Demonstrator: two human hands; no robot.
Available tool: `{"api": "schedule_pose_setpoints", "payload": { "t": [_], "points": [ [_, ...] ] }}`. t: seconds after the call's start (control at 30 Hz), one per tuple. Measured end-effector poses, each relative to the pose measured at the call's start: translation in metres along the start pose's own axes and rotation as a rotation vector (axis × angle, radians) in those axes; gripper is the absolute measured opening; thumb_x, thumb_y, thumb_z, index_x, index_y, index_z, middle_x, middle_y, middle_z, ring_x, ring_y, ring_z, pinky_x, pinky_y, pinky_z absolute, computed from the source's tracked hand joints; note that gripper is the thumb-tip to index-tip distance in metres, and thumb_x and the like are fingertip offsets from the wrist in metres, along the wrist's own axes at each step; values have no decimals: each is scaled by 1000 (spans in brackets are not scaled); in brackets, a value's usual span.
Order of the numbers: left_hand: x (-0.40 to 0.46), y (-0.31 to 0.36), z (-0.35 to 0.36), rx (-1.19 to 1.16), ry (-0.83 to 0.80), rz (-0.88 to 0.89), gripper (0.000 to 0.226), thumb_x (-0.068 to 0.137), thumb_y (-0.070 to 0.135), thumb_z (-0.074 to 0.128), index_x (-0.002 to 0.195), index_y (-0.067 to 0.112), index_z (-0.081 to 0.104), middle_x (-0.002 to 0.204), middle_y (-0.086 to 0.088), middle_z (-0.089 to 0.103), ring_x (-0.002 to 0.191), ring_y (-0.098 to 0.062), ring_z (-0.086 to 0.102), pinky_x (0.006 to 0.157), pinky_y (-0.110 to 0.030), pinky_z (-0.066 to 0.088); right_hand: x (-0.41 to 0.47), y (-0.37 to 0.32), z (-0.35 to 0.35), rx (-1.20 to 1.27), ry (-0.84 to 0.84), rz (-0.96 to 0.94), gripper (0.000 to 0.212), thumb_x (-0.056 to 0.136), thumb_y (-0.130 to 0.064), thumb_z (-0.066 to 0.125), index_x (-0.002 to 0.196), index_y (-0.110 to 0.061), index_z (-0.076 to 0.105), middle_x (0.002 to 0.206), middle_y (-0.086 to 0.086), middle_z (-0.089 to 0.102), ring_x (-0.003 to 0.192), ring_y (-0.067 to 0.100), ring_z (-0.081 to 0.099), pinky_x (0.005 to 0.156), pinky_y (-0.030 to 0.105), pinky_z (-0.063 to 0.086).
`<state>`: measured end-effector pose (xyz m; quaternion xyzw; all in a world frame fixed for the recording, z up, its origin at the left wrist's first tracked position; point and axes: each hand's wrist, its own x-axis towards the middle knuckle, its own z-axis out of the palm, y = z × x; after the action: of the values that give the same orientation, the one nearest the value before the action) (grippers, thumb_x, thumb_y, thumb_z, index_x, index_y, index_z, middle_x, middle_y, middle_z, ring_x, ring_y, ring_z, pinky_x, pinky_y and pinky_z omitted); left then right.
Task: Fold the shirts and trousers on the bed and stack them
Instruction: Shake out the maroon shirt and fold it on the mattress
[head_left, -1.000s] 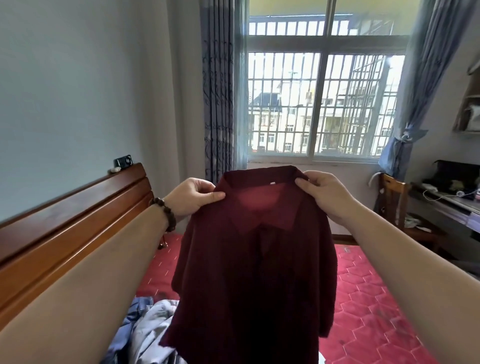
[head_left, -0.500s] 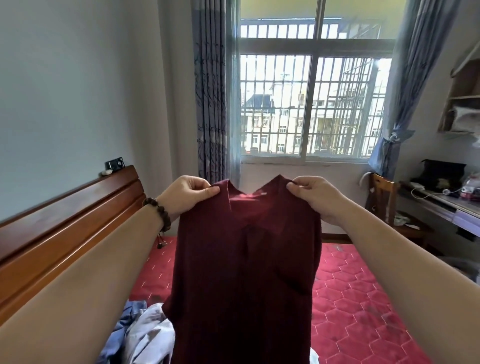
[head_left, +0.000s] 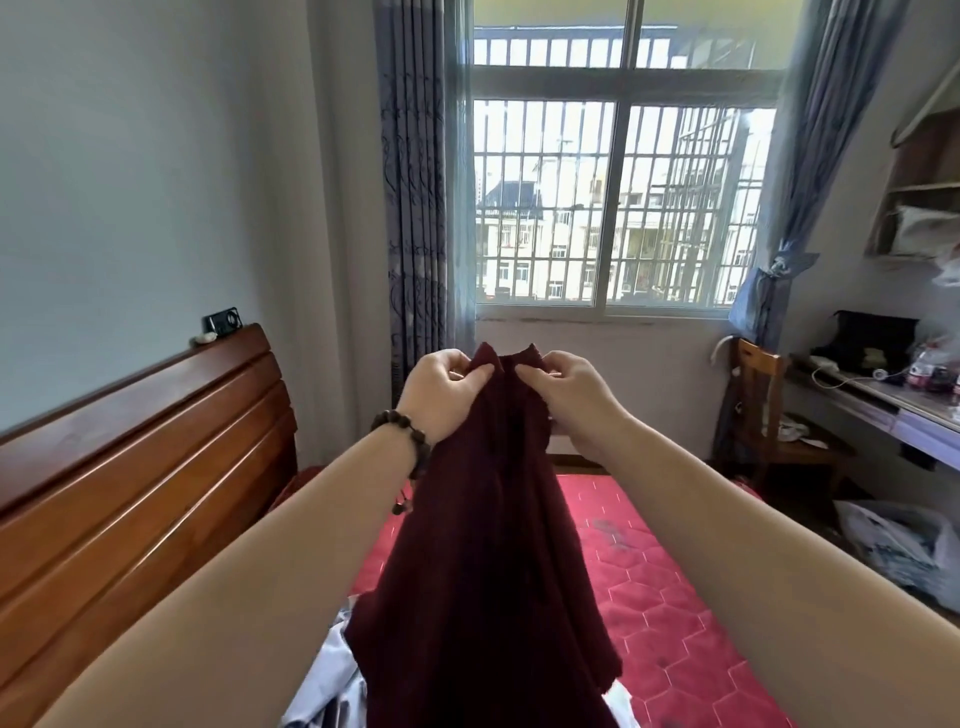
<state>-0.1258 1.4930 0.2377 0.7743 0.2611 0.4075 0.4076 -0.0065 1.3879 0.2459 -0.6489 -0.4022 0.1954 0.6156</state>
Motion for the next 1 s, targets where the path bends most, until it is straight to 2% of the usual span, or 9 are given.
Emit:
{"api": "schedule_pose_setpoints", "payload": {
  "t": [0.17,0.3,0.4,0.53,0.6,0.67,0.73,0.83,1.0],
  "points": [
    [-6,4,14,-137,-59,10,18,94,24,59,78,17,60,74,-9,62,65,-17,56,63,-33,48,-10,-7,12,83,-102,51,21,98,-22,53,106,-4,58,83,12,58,69,26,58,62,37,53],
    [-10,3,12,-131,-178,5,19,87,38,67,90,20,60,76,2,68,63,-8,64,60,-23,51,-14,-10,10,172,-162,95,30,102,-30,43,98,-6,61,69,5,61,55,20,60,56,35,55],
    [-12,-4,7,-60,-234,29,33,77,23,79,101,16,58,86,-4,71,73,-12,68,67,-28,58,-13,-10,3,214,-235,113,33,102,-28,45,98,-2,65,76,8,68,65,23,68,65,41,61],
    [-9,-7,-5,-146,-218,49,17,84,-2,65,96,10,62,92,-17,72,80,-24,69,79,-38,58,0,-10,-22,-290,-162,-163,18,91,-21,65,104,-8,68,99,5,66,89,19,63,80,35,55],
    [-6,-5,-12,-137,-290,84,18,85,-2,65,100,8,64,93,-13,72,83,-22,70,78,-32,58,5,-16,-35,-558,-143,-351,45,80,-26,77,122,-21,59,120,-2,57,108,12,54,88,25,44],
    [-4,0,-15,-87,-348,144,16,85,0,67,100,7,66,92,-12,72,81,-16,69,77,-28,57,7,-26,-37,-670,-296,-451,63,75,-30,81,131,-31,51,132,-10,51,118,2,46,96,17,35],
    [-3,5,-16,-48,-349,192,14,83,3,70,97,7,67,87,-13,72,76,-14,65,77,-31,56,9,-33,-30,-680,-425,-487,46,75,-23,81,116,-31,60,107,-16,63,94,-9,55,83,9,39],
    [-5,5,-18,-73,-226,184,20,79,10,76,89,18,60,76,-2,71,66,-12,63,68,-34,54,14,-38,-24,-623,-343,-487,18,77,-17,79,79,-28,65,63,-17,60,59,-4,53,62,18,43],
    [-15,-16,-25,118,-9,367,29,78,31,75,77,30,46,71,16,55,56,-1,48,58,-16,40,14,-37,-20,-611,-155,-532,28,80,-20,75,69,-41,59,64,-17,60,61,-5,54,64,20,41]
  ]
}}
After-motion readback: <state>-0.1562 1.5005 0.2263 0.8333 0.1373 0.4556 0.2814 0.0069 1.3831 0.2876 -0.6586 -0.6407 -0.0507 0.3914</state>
